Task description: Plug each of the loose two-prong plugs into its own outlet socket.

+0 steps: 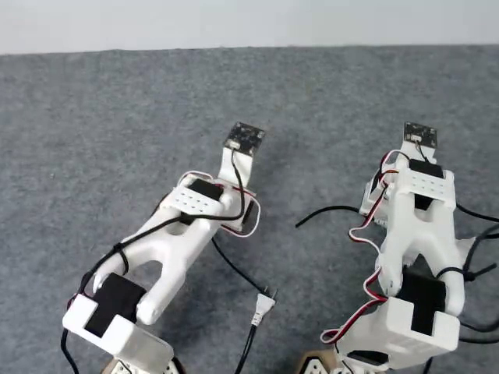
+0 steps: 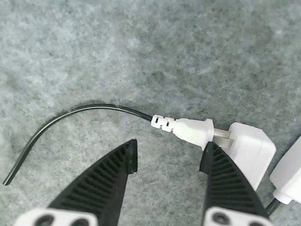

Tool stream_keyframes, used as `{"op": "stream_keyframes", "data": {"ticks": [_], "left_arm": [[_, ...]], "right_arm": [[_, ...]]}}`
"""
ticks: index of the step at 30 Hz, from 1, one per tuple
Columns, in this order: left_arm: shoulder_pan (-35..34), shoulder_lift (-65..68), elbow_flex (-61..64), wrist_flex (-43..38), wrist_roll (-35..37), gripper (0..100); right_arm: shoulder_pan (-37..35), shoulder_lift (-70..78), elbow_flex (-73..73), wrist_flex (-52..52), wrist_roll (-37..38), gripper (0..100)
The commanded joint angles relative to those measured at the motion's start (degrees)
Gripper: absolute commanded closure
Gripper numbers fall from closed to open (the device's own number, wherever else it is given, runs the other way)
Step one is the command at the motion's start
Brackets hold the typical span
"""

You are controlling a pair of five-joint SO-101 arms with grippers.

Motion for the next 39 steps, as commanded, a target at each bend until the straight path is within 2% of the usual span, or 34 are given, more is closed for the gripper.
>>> {"op": "stream_keyframes", "data": {"ticks": [1, 11, 22, 26, 29, 32, 35, 39], "left_arm": [[-2.55, -3.25, 0.57, -0.18, 0.79, 99], [-11.6, -3.25, 2.86, -0.18, 0.62, 99], [-11.78, -6.51, 2.24, 0.26, 0.88, 99], [-12.04, -15.56, 2.59, 6.24, 1.23, 99], [-13.27, -24.79, 7.69, 8.7, 6.07, 99], [-16.53, -30.15, 17.27, 5.1, 13.27, 99], [-19.69, -29.54, 22.64, 2.29, 17.58, 99], [-24.0, -25.49, 21.14, 2.11, 20.22, 99]], "right_arm": [[-0.57, -2.42, 0.0, -0.22, 0.7, 79.0], [-0.57, -2.42, 0.0, -0.22, 0.7, 79.0], [-0.66, -2.42, 0.0, -0.22, 0.7, 79.0], [-0.66, -2.42, 0.0, -0.31, 0.7, 79.0], [-1.19, -2.42, 0.0, -0.31, 0.7, 79.0], [-1.19, -2.42, 0.0, -0.31, 0.7, 79.0], [-1.27, -2.42, 0.0, -0.31, 0.7, 79.0], [-1.27, -2.42, 0.0, -0.31, 0.7, 79.0]]}}
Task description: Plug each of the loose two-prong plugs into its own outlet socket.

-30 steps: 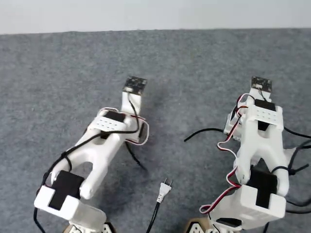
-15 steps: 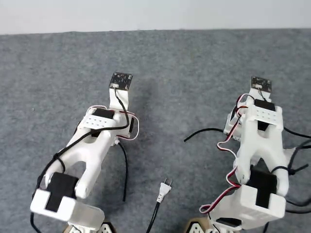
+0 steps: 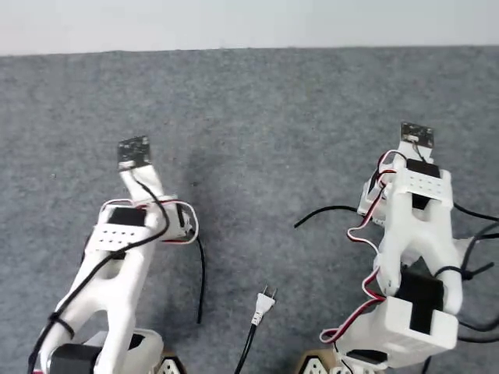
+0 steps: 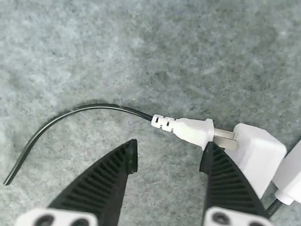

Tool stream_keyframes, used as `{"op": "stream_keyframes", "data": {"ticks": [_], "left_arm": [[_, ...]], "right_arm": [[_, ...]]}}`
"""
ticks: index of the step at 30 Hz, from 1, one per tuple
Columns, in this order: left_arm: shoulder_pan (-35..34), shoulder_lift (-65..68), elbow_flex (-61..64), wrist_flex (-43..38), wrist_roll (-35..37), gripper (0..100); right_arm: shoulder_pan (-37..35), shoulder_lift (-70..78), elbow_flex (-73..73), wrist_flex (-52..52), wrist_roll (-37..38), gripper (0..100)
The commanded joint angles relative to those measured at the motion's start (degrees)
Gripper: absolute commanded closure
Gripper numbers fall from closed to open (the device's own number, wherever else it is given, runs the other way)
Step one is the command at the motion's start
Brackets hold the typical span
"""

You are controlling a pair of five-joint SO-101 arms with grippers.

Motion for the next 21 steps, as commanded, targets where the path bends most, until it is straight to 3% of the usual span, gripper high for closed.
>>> {"op": "stream_keyframes", "data": {"ticks": [1, 10, 21], "left_arm": [[-3.25, 2.55, -2.42, -1.76, 2.81, 99], [-0.35, 15.38, -12.35, -3.34, 3.34, 99], [6.51, 16.7, -13.76, -10.29, 2.9, 99]], "right_arm": [[-0.75, -2.42, 0.0, -0.31, 0.7, 79.0], [-0.75, -2.42, 0.0, -0.31, 0.79, 79.0], [-0.75, -2.42, 0.0, -0.31, 2.55, 79.0]]}}
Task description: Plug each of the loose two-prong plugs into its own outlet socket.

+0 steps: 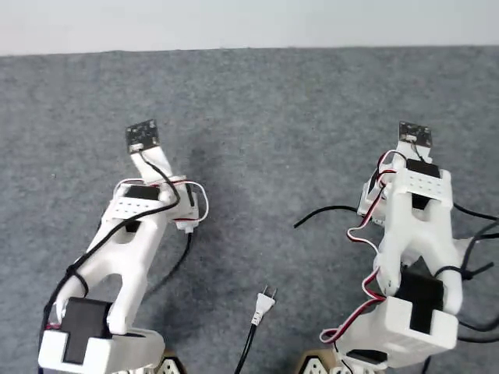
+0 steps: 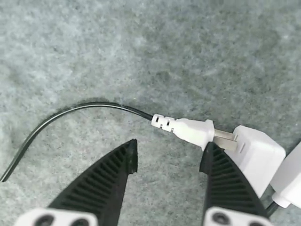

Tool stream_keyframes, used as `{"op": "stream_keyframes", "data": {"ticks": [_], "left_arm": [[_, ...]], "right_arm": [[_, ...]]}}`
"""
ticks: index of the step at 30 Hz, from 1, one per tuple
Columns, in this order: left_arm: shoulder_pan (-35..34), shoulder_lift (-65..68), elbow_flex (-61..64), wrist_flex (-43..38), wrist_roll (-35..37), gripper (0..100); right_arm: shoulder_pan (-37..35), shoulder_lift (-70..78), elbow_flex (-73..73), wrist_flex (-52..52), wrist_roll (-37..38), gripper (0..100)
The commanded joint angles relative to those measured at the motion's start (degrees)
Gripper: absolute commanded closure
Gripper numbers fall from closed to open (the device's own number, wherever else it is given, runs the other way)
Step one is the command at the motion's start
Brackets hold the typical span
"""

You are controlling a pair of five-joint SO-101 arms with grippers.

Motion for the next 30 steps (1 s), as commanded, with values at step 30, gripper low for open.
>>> {"op": "stream_keyframes", "data": {"ticks": [30], "left_arm": [[-2.99, -32.79, 14.11, 4.31, -19.16, 99]], "right_arm": [[-21.58, -30.64, 15.56, 7.78, -3.87, 84.8]]}}
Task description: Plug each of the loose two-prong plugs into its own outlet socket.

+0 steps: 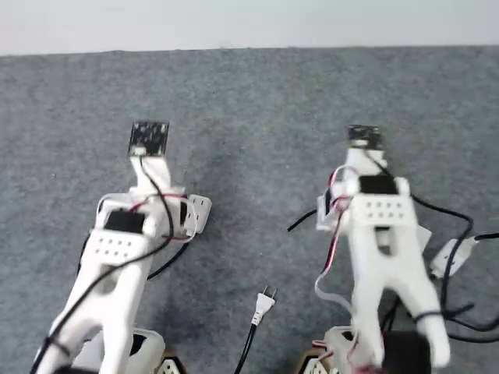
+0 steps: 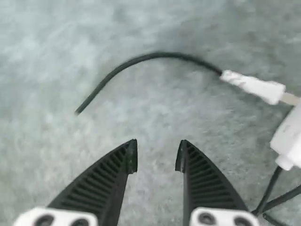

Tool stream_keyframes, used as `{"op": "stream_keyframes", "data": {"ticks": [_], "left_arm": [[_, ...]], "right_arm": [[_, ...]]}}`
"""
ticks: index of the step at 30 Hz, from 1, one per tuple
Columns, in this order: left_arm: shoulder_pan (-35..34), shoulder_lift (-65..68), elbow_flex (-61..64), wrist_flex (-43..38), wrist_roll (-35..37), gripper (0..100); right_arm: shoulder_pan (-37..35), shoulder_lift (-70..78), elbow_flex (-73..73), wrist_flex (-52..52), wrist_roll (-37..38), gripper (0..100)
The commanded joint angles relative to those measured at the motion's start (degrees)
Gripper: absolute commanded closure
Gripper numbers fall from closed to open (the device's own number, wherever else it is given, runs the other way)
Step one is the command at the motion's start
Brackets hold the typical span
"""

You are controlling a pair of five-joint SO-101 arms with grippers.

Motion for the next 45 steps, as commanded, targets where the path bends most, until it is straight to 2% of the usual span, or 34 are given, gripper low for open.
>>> {"op": "stream_keyframes", "data": {"ticks": [1, 3, 5, 8, 10, 13, 14, 16, 19, 23, 26, 29, 35, 40, 45], "left_arm": [[-3.25, -7.91, 3.82, -1.58, -0.53, 99], [-6.42, -10.37, 6.29, -1.58, -1.05, 99], [-9.05, -12.4, 9.19, -1.85, -4.31, 99], [-11.6, -15.12, 12.79, -1.93, -9.49, 99], [-12.04, -17.05, 14.99, -1.93, -12.31, 99], [-11.78, -20.4, 17.01, -1.93, -15.12, 99], [-11.78, -21.54, 17.63, -2.02, -15.74, 99], [-11.78, -23.65, 19.65, -3.78, -17.67, 99], [-11.78, -26.73, 24.57, -8.26, -23.47, 99], [-9.76, -30.42, 29.76, -9.41, -33.05, 99], [-8.97, -33.14, 31.52, -9.32, -32.97, 99], [-10.9, -34.99, 31.69, -9.32, -31.03, 97], [-16.26, -35.69, 31.69, -9.32, -26.99, 81], [-16.18, -35.96, 32.4, -9.32, -27.34, 82], [-16.18, -35.96, 32.57, -9.32, -27.34, 82]], "right_arm": [[-6.81, -8.4, 4.57, -0.04, 4.57, 84.8], [-13.76, -9.89, 9.23, 0.13, 10.46, 85.1], [-17.8, -11.12, 14.42, -0.48, 22.24, 85.1], [-19.47, -13.05, 18.81, 0.04, 45.71, 85.1], [-18.24, -14.73, 20.31, 2.15, 64.88, 85.1], [-15.43, -17.1, 20.31, 12.26, 94.07, 84.9], [-15.16, -18.07, 19.69, 15.16, 101.63, 84.8], [-15.34, -20.62, 17.93, 17.89, 108.92, 84.8], [-20.88, -23.25, 17.23, 17.89, 111.03, 84.7], [-36.62, -24.04, 17.23, 18.59, 103.74, 84.2], [-49.63, -24.04, 16.79, 17.71, 95.82, 78.3], [-56.84, -23.96, 16.35, 15.6, 90.55, 74.3], [-58.15, -21.93, 17.41, 9.63, 90.11, 74.3], [-53.23, -11.56, 18.2, 1.98, 90.02, 74.3], [-49.98, -0.13, 13.54, 2.68, 87.47, 74.3]]}}
